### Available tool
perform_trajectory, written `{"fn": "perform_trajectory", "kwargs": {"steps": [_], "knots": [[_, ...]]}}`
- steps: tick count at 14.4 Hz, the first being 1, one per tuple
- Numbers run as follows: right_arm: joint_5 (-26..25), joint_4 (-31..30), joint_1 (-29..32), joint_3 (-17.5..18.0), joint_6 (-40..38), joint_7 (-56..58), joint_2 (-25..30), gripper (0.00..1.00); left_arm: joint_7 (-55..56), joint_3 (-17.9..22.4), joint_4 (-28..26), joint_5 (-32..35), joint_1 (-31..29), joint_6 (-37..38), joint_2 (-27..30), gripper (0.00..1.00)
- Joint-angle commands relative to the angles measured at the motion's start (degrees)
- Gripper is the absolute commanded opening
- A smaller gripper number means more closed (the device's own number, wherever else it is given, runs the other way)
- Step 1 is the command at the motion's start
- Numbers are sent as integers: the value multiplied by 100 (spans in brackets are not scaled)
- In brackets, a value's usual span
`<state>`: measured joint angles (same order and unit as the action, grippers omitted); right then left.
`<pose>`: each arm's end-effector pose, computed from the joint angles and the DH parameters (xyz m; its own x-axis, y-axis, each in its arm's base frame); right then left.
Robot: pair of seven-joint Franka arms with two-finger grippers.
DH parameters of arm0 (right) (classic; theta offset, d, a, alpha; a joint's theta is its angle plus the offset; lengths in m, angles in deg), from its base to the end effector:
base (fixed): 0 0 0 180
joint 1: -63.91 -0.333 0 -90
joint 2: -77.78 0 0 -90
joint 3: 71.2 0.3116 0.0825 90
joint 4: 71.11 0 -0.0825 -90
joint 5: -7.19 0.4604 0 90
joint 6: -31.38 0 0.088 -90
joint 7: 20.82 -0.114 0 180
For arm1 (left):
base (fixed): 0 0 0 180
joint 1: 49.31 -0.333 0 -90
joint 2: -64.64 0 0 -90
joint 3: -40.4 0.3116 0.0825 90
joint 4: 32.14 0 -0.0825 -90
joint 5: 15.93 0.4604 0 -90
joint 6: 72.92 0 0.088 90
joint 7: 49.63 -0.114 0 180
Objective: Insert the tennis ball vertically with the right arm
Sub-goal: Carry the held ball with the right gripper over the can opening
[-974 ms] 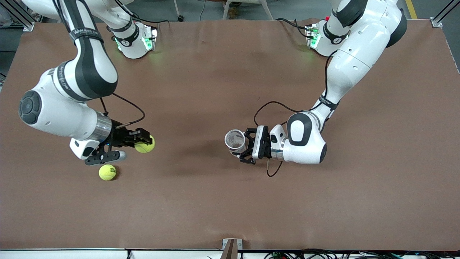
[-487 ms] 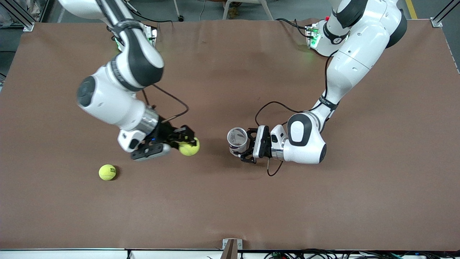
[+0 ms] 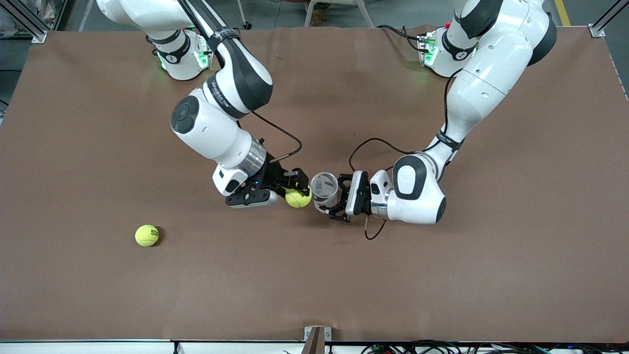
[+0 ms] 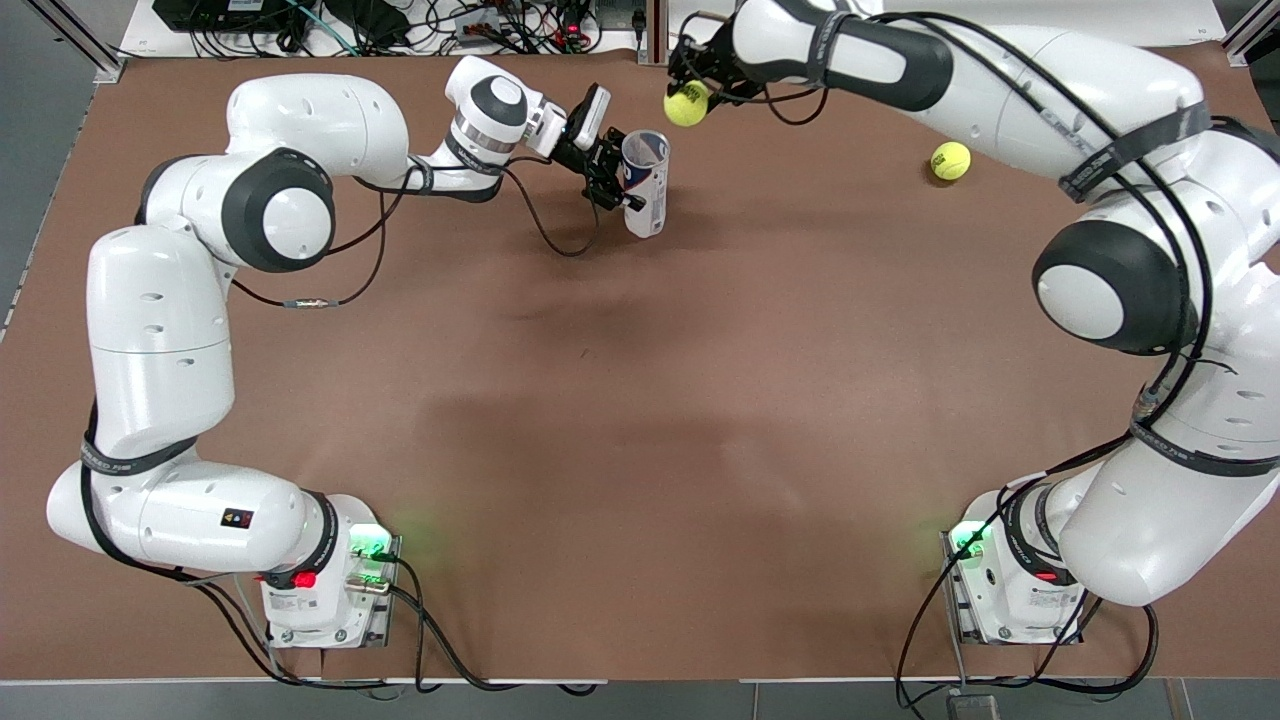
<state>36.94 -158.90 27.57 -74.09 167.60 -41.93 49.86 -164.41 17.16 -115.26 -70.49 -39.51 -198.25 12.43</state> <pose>0.6540 0.4478 0.3704 0.9882 -0.1145 0.1015 -0.0494 -0.8667 -0.4965 0.6562 -0.4134 0.1278 -0.0549 -0.5009 0.8638 -0.9623 0.2574 0.0881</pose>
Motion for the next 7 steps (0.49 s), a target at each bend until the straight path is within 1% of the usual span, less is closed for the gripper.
{"fn": "perform_trajectory", "kwargs": {"steps": [1,4,7], "knots": [[49,166,-241,-62,-17,-182,-170,30,-71,47,-125,-11,4,70,62,83],[40,166,-373,-62,-43,-436,-170,30,-27,39,-108,-20,13,70,71,83],[-100,166,-435,-71,-43,-604,-161,30,-54,39,-99,-46,13,70,71,82]]}}
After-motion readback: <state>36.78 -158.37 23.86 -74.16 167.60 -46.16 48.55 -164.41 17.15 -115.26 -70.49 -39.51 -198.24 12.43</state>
